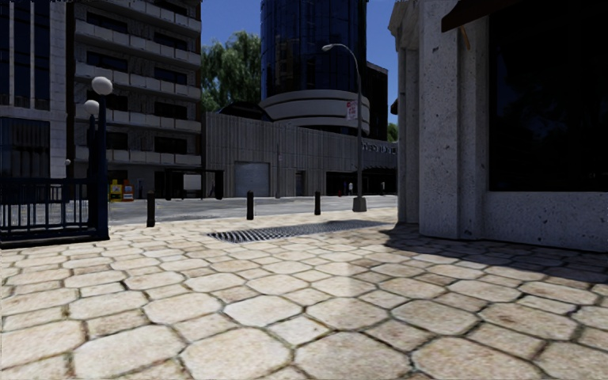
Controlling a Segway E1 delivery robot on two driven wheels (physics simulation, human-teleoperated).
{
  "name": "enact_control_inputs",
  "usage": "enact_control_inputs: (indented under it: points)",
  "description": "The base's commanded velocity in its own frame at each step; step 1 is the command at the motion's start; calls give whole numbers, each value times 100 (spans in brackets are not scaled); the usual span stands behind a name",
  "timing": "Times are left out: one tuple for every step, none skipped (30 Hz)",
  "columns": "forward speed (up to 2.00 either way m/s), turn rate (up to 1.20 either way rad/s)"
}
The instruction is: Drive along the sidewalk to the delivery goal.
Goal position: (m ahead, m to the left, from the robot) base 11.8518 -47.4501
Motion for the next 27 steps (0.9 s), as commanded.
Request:
enact_control_inputs:
  points:
    - [198, -40]
    - [198, -40]
    - [198, -32]
    - [198, -1]
    - [198, 0]
    - [198, 0]
    - [198, 0]
    - [198, 0]
    - [198, 0]
    - [198, 0]
    - [198, 0]
    - [198, 0]
    - [198, 0]
    - [198, 0]
    - [198, 0]
    - [198, 0]
    - [198, 0]
    - [198, 0]
    - [198, 0]
    - [198, 0]
    - [198, 0]
    - [198, 0]
    - [198, 0]
    - [198, 0]
    - [198, 0]
    - [198, 0]
    - [198, 0]
